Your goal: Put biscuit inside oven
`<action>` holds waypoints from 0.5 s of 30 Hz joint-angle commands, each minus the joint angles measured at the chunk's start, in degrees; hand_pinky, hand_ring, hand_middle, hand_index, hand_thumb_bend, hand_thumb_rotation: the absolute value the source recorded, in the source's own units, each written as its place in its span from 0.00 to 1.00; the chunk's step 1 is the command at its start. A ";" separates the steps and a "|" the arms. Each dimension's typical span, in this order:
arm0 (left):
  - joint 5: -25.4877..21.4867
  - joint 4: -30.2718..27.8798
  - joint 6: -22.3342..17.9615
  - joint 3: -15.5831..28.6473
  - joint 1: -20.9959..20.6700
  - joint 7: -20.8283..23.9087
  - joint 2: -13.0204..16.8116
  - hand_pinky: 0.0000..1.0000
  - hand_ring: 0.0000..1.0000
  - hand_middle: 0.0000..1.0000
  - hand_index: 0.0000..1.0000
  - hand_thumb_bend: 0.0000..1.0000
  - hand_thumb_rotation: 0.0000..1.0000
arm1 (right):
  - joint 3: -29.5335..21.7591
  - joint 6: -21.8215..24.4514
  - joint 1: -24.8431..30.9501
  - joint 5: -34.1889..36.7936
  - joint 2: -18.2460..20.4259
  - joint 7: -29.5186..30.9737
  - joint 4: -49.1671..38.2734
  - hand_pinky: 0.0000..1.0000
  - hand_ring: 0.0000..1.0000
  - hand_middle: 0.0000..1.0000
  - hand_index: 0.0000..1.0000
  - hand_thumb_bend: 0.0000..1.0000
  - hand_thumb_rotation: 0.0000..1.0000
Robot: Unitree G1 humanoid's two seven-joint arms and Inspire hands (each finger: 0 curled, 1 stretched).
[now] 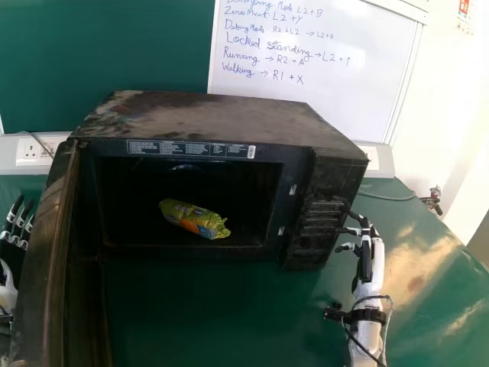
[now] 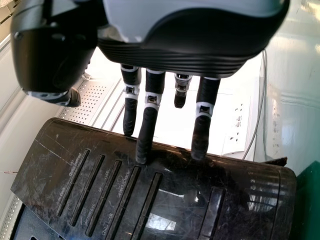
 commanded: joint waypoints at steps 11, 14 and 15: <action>-1.75 -0.88 2.19 -0.26 2.33 -0.66 -1.87 0.00 0.59 0.75 0.94 0.00 0.00 | -0.88 1.49 3.72 -0.32 2.28 1.11 0.20 0.30 0.36 0.48 0.75 0.67 0.94; -2.07 -0.79 2.77 -0.11 2.55 -1.86 -1.01 0.00 0.62 0.77 0.95 0.00 0.00 | -0.51 0.97 4.64 -1.16 1.51 1.00 -0.32 0.29 0.36 0.48 0.74 0.64 0.95; -1.85 -0.19 2.45 0.03 2.47 -2.74 -0.26 0.00 0.61 0.77 0.94 0.00 0.00 | -0.57 0.98 4.89 -0.98 1.50 1.27 -0.47 0.30 0.36 0.48 0.74 0.64 0.94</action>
